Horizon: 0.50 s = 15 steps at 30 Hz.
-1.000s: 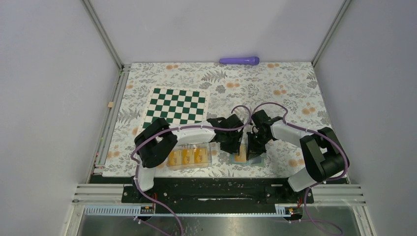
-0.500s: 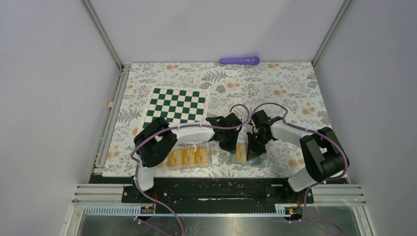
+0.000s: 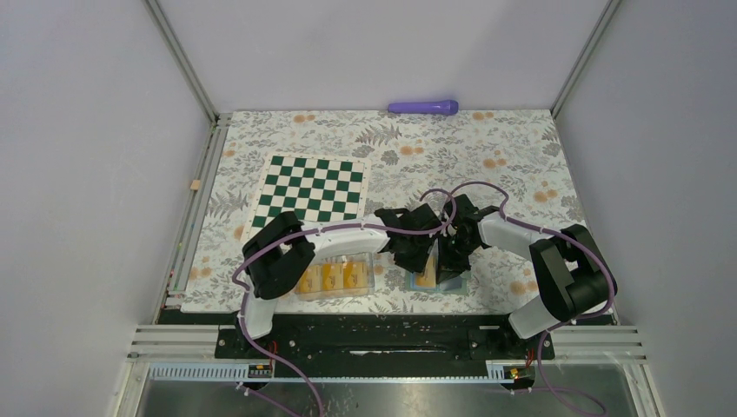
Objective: Put the credit cards into the card holder
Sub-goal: Turn over the card slot in the card holder.
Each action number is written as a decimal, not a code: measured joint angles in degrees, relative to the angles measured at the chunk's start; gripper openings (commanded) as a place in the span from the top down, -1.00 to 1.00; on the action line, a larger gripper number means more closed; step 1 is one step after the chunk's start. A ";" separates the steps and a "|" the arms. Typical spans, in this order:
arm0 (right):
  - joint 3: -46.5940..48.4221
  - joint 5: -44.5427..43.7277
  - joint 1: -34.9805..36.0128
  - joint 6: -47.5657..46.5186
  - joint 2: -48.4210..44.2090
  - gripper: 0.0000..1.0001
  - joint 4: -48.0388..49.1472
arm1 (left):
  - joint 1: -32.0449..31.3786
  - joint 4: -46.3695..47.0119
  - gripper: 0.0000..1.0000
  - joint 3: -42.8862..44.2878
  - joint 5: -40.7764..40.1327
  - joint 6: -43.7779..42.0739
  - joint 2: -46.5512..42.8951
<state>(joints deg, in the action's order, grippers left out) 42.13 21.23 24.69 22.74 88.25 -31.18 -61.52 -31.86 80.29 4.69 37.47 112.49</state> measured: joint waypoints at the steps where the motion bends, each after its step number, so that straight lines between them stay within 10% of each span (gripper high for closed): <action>1: 0.00 0.02 0.00 0.00 0.02 1.00 0.00 | 0.00 -0.09 0.39 0.04 -0.02 -0.02 0.13; 8: 0.00 0.11 0.00 -0.02 0.04 1.00 0.00 | 0.02 -1.18 0.67 0.22 -0.59 -0.42 0.59; 15: 0.00 0.35 0.00 -0.11 0.13 1.00 0.00 | -0.22 -2.32 0.52 1.14 -0.85 -0.90 0.59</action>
<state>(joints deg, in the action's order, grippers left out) 42.13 21.58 24.69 22.63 88.38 -31.18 -61.73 -34.17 81.43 3.84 36.58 113.08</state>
